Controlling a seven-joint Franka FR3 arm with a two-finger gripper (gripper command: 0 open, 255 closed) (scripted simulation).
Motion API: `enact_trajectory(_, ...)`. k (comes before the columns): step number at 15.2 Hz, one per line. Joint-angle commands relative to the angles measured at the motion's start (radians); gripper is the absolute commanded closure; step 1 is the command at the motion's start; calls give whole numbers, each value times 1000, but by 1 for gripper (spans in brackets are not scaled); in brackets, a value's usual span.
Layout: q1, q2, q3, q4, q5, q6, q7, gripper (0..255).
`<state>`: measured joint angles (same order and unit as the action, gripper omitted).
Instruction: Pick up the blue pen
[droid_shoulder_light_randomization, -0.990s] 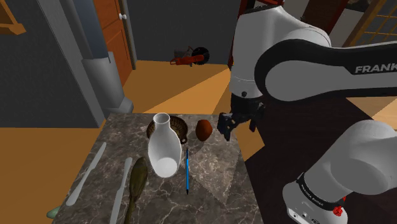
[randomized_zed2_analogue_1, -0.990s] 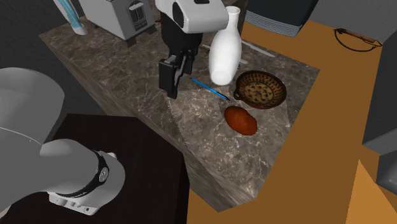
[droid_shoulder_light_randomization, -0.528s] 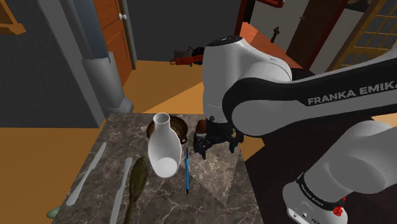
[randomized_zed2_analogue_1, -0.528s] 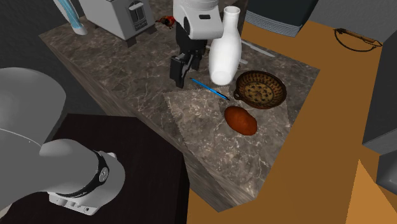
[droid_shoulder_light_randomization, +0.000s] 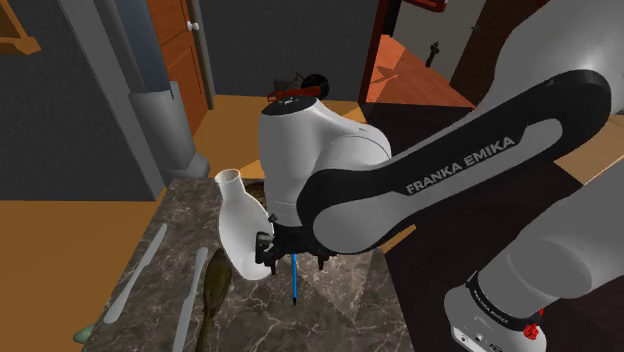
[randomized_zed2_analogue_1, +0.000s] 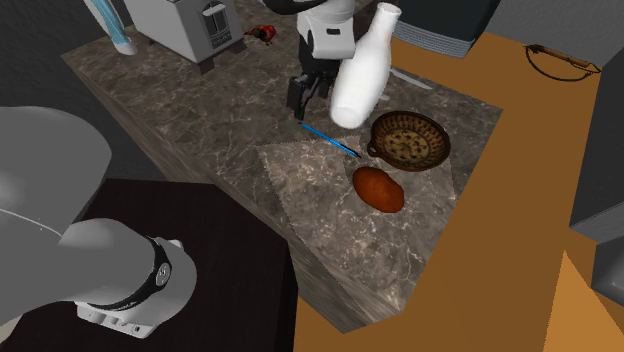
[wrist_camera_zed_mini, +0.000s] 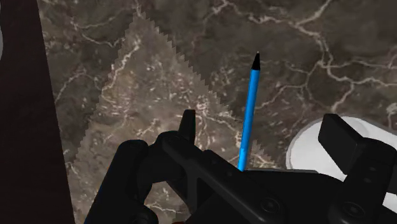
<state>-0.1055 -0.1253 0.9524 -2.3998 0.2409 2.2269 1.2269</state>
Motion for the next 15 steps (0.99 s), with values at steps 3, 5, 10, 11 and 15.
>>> enact_trajectory(3, -24, 124, 31, -2, -104, 71, 127, 0)
enact_trajectory(5, -21, 161, 29, -10, -142, 102, 153, 0)
enact_trajectory(10, -9, 228, 15, -21, -217, 154, 205, 0)
enact_trajectory(11, -8, 233, 13, -19, -222, 155, 208, 255)
enact_trajectory(15, -8, 233, 13, -19, -223, 155, 208, 255)
